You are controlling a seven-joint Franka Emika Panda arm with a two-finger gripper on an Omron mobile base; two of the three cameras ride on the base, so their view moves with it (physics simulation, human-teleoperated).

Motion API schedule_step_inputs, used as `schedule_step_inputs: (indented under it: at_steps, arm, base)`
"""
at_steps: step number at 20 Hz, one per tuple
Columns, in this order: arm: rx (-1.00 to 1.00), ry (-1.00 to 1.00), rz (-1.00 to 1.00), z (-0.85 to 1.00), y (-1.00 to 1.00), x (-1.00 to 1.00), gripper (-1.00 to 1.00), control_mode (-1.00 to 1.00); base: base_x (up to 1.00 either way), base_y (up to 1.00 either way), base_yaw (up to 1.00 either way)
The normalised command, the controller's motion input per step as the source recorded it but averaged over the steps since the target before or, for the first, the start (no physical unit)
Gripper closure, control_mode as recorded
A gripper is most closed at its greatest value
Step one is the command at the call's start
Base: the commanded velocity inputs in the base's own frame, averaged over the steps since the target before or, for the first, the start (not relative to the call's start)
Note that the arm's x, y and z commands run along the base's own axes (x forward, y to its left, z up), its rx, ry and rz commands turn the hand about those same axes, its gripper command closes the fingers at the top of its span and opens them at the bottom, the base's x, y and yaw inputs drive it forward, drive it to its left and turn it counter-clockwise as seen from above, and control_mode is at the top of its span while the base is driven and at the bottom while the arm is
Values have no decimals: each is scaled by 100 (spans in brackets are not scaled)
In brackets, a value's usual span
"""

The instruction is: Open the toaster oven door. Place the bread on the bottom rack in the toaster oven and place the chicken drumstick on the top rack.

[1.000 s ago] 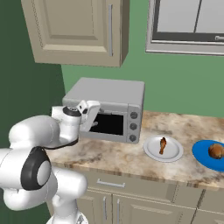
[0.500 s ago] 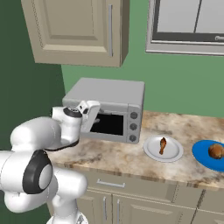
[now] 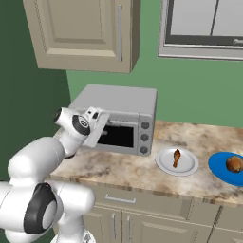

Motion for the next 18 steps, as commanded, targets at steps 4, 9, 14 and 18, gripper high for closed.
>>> schedule_step_inputs:
  at_steps: [4, 9, 14, 18]
  arm:
    - [0, 60, 17, -99, 0, -73, 100, -100]
    - [0, 53, 18, -100, -7, -100, 100, -100]
    - [-2, 46, 16, -100, -10, -100, 100, -100]
    - [-5, 36, 12, -100, -4, -100, 100, -100]
  base:
    - [0, 0, 0]
    - [0, 0, 0]
    - [0, 0, 0]
    - [0, 0, 0]
